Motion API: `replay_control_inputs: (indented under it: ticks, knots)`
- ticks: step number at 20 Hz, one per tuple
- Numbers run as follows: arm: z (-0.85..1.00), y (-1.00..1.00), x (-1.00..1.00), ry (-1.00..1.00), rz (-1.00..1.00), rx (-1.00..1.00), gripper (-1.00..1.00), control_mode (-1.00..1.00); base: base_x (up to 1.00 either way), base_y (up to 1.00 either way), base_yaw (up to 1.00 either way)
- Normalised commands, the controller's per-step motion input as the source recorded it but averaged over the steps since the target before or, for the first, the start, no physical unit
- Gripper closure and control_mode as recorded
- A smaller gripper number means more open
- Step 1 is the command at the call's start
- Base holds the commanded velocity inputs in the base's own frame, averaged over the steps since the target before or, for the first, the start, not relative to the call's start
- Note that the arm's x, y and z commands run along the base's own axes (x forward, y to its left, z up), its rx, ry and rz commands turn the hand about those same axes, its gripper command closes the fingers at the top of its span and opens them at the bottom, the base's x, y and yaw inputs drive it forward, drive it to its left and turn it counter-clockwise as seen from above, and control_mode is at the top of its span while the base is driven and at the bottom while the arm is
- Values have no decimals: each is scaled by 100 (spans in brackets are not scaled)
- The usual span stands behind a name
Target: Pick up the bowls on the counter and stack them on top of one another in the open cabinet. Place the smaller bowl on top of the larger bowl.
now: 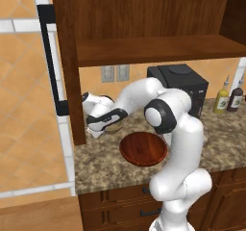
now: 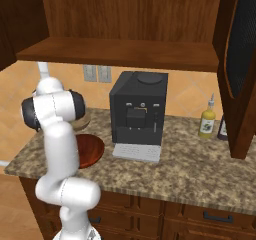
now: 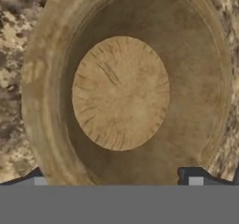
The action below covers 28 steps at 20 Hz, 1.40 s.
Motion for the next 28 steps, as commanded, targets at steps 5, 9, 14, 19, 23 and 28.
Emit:
replay_control_inputs:
  ticks: [5,9,14,19,23,28]
  knots:
    - [-23,1,32,0,0,0,100,-100,0,0,0]
    - [0,0,0,0,0,0,100,-100,0,0,0]
    - [0,0,0,0,0,0,100,-100,0,0,0]
    - [37,-5,-48,-15,0,2,100,-100,0,0,0]
    - [89,-3,-84,-27,-1,3,100,-100,0,0,0]
    - [19,-52,-100,0,-11,3,100,-100,0,0,0]
